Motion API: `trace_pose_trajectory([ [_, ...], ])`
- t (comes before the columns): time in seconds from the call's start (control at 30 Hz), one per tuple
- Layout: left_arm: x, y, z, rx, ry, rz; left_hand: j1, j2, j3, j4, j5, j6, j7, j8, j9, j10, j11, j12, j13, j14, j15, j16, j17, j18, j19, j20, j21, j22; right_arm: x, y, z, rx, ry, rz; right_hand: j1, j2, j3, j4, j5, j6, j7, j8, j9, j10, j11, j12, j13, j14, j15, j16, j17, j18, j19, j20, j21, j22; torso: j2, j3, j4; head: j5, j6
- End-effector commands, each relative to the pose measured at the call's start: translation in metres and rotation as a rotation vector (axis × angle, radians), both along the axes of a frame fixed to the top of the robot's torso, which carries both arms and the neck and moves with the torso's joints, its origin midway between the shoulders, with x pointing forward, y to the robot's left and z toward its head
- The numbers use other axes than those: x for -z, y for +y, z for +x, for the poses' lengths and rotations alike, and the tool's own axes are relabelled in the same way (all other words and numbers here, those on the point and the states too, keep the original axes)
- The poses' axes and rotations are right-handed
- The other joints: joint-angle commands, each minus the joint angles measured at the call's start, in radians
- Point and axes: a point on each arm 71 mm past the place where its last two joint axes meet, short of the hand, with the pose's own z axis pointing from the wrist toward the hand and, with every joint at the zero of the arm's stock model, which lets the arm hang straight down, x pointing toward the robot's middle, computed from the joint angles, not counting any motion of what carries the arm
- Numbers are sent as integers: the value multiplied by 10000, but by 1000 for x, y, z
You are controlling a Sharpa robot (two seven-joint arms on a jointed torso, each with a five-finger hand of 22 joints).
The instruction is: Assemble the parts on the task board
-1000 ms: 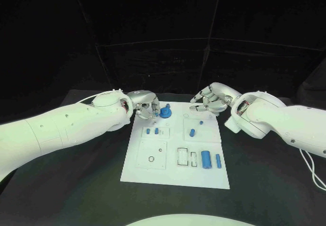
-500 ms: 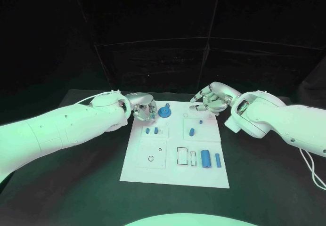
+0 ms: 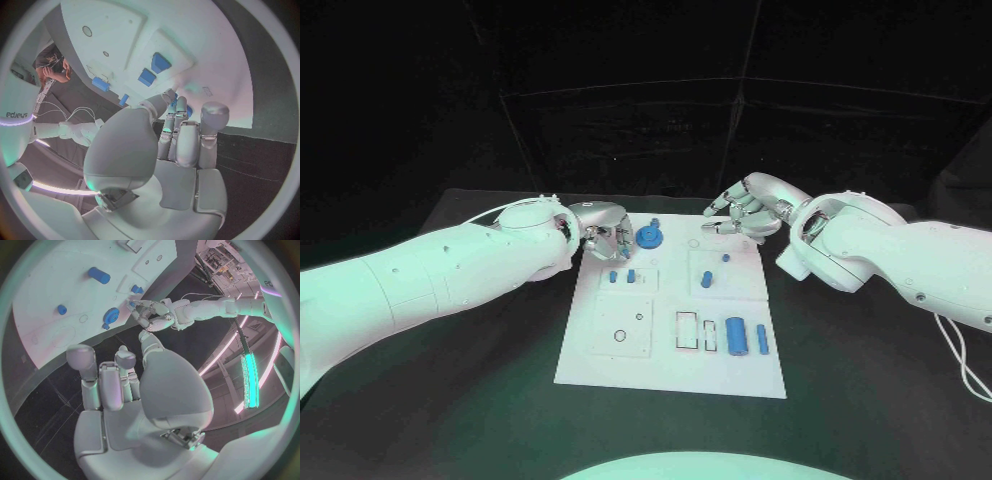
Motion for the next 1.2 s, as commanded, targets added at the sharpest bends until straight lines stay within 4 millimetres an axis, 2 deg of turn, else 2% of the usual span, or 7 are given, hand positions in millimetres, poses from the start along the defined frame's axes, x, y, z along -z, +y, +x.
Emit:
trace_pose_trajectory([
  [0.03, 1, -1, 0, -4, 160, 41, -89, -3, 46, -22, 24, 84, 3, -42, -1, 66, 3, -48, -18, 111, -52, -33, -22, -104, 56, 4, 6, -13, -1, 1, 0, -102, -24, 26, 8, 93, -33, 12, 31, -72, -31, 41, -4, -68, -14, 37, -12, 434, -41, -53, 15, 176, 33, -45, -63, -7, -3, 2, 7, 6, -8],
  [1.03, 4, -5, 0, -17, 360, 164, -147, -47, 26, -29, 24, 83, -3, -91, -3, 78, 3, -109, -29, 90, -51, -60, -89, -97, 23, 7, -31, -33, -1, 1, 0, -94, -23, 12, 8, 93, -33, 12, 31, -72, -31, 41, -4, -68, -14, 37, -12, 434, -41, -53, 15, 176, 33, -45, -63, -7, 1, -5, 8, -17, -75],
  [1.13, 4, -5, 1, -39, 384, 187, -195, -88, 8, -33, 23, 42, 12, -152, -11, 29, 25, -187, -47, 81, -40, -68, -114, -95, 4, 13, -50, -39, -1, 1, 0, -92, -25, 10, 8, 93, -33, 12, 31, -72, -31, 41, -4, -68, -14, 37, -12, 434, -41, -53, 15, 176, 33, -45, -63, -7, -5, -4, 9, -16, -83],
  [1.2, 4, -5, 1, -61, 405, 209, -274, -159, -12, -24, 21, -169, 63, -315, -48, -123, 85, -331, -82, 66, 0, -84, -160, -99, -17, 34, -74, -49, -1, 1, 0, -88, -27, 9, 8, 93, -33, 12, 31, -72, -31, 41, -4, -68, -14, 37, -12, 434, -41, -53, 15, 176, 33, -45, -63, -7, -5, -4, 9, -16, -83],
])
